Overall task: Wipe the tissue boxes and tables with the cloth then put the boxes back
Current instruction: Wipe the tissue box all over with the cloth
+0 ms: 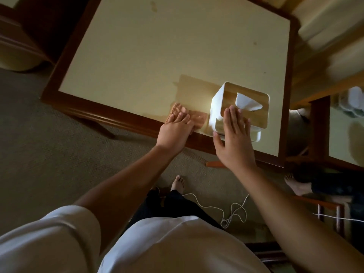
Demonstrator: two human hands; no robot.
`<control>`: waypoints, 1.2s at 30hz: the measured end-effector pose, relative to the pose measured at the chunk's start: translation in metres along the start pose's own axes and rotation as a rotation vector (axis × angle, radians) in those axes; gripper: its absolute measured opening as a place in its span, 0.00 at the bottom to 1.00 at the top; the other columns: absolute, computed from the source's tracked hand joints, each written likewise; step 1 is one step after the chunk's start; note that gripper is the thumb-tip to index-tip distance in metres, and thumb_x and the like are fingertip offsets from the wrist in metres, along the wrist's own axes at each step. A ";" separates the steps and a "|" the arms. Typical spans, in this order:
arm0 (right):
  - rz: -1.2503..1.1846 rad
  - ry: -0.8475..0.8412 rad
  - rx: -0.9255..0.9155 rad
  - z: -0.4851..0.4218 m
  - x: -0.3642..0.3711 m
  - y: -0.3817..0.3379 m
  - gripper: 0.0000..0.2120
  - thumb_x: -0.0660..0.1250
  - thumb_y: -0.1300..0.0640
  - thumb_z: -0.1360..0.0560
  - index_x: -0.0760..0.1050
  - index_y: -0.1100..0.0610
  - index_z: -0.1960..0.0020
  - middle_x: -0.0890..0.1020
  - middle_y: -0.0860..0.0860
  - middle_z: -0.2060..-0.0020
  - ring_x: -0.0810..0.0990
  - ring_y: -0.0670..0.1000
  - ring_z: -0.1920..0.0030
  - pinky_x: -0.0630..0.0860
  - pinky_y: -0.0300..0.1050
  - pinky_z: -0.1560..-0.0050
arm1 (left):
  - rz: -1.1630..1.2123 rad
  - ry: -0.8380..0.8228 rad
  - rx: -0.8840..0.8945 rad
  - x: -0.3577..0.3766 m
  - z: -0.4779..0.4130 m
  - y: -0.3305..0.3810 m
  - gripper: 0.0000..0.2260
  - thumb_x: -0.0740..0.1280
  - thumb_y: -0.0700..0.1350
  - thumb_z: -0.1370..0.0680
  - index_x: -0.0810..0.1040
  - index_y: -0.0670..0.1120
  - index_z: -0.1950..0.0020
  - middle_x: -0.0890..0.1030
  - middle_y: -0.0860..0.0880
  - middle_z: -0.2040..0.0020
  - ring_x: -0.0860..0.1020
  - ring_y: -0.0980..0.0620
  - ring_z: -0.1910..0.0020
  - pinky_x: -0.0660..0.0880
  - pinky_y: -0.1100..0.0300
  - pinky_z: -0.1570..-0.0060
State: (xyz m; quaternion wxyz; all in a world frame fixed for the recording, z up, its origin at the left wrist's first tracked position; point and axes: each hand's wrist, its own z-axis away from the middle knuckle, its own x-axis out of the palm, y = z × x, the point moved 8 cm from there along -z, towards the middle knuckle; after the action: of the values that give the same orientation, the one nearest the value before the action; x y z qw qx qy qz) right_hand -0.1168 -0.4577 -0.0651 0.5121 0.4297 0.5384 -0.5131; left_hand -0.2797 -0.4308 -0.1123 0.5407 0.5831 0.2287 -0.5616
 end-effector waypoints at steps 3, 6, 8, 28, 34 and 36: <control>0.002 0.021 -0.001 0.000 -0.001 0.000 0.37 0.61 0.49 0.16 0.48 0.62 0.16 0.49 0.58 0.16 0.44 0.60 0.16 0.44 0.63 0.18 | 0.186 0.150 -0.183 -0.017 -0.007 -0.011 0.12 0.60 0.44 0.15 0.75 0.45 0.32 0.81 0.45 0.38 0.83 0.40 0.46 0.76 0.50 0.61; -0.016 0.035 -0.007 0.000 -0.001 0.001 0.36 0.62 0.50 0.16 0.50 0.63 0.16 0.51 0.59 0.16 0.46 0.61 0.16 0.45 0.64 0.18 | 0.533 0.324 -0.367 -0.027 -0.013 -0.021 0.15 0.54 0.55 0.12 0.75 0.46 0.41 0.82 0.49 0.51 0.81 0.47 0.60 0.72 0.55 0.68; -0.036 0.042 -0.006 0.000 -0.002 0.000 0.34 0.60 0.50 0.15 0.50 0.62 0.16 0.51 0.59 0.16 0.46 0.60 0.16 0.46 0.64 0.18 | 0.877 0.342 -0.430 -0.027 -0.019 -0.018 0.15 0.55 0.57 0.12 0.74 0.48 0.43 0.84 0.51 0.54 0.82 0.50 0.61 0.77 0.53 0.67; -0.131 -0.053 -0.002 -0.004 -0.005 0.002 0.42 0.60 0.66 0.27 0.49 0.59 0.15 0.51 0.57 0.16 0.45 0.59 0.16 0.44 0.63 0.18 | 1.560 0.046 -0.362 0.015 -0.071 0.054 0.33 0.53 0.73 0.19 0.82 0.50 0.34 0.82 0.43 0.33 0.76 0.43 0.27 0.69 0.41 0.25; -0.151 -0.112 -0.006 -0.005 -0.007 0.003 0.48 0.63 0.72 0.31 0.46 0.58 0.15 0.46 0.55 0.16 0.37 0.55 0.18 0.39 0.60 0.18 | 1.436 0.091 -0.259 0.026 -0.044 0.059 0.27 0.50 0.66 0.17 0.71 0.58 0.21 0.76 0.48 0.26 0.70 0.45 0.23 0.65 0.43 0.22; -0.149 -0.093 -0.010 -0.004 -0.005 0.005 0.50 0.66 0.74 0.29 0.45 0.57 0.15 0.44 0.53 0.16 0.36 0.53 0.18 0.37 0.58 0.18 | 1.421 0.102 -0.289 0.044 -0.019 0.065 0.26 0.52 0.66 0.17 0.75 0.60 0.25 0.78 0.51 0.29 0.71 0.48 0.24 0.69 0.43 0.25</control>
State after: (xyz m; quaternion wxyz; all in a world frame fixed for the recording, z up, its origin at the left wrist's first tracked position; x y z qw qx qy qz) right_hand -0.1122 -0.4526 -0.0610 0.4991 0.3617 0.5468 -0.5667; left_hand -0.2034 -0.4488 -0.1322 0.8352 0.5390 -0.1084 -0.0107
